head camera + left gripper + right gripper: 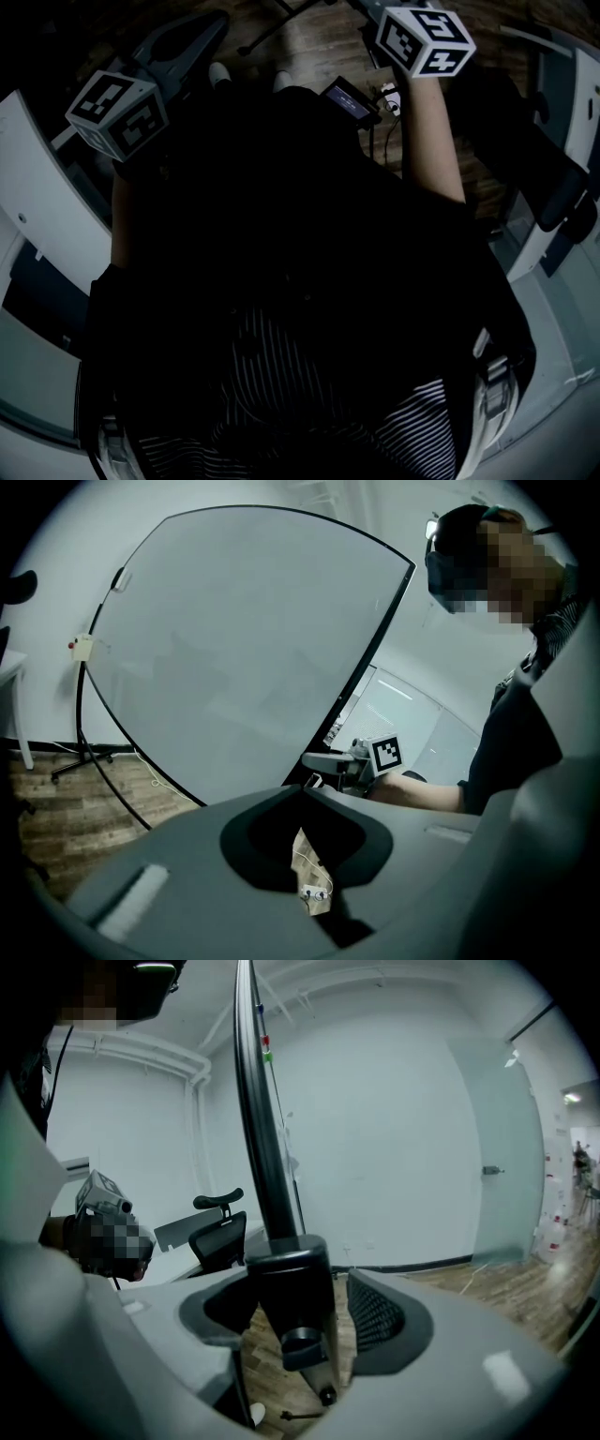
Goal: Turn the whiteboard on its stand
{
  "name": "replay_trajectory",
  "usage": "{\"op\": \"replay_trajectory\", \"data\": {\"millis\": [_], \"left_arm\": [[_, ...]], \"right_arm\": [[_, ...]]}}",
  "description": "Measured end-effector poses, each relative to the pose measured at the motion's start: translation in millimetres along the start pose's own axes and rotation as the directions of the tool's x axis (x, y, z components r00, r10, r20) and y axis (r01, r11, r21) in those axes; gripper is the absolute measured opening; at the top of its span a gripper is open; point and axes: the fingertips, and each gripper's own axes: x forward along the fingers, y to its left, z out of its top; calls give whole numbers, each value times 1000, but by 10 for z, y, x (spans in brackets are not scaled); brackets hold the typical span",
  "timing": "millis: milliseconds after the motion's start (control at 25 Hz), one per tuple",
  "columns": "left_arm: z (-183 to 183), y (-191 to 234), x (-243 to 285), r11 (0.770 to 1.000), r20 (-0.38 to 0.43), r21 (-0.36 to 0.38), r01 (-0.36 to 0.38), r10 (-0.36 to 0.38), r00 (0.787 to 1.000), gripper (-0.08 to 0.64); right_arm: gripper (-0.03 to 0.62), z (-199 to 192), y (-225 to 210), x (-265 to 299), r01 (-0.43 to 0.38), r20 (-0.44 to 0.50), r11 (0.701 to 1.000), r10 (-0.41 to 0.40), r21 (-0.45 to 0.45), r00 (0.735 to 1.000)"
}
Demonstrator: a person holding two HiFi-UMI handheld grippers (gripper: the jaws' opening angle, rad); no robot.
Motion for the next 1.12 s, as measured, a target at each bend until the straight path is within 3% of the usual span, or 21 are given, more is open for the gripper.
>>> {"op": "replay_trajectory", "data": {"millis": [240,760,1120], "left_arm": [[-89,80,-101,998,47,-54,-43,46,998,3],[-250,-236,-245,990,79,-69,-123,129,988,3],[-398,-434,-310,984,97,-105,-146,156,983,3]], "right_arm": [[288,-100,4,117,9,-40,1000,-9,2,999],[288,-145,-50,98,-34,-57,999,32,-38,998],[225,-22,-39,152,-8,-29,998,7,-63,1000]]}}
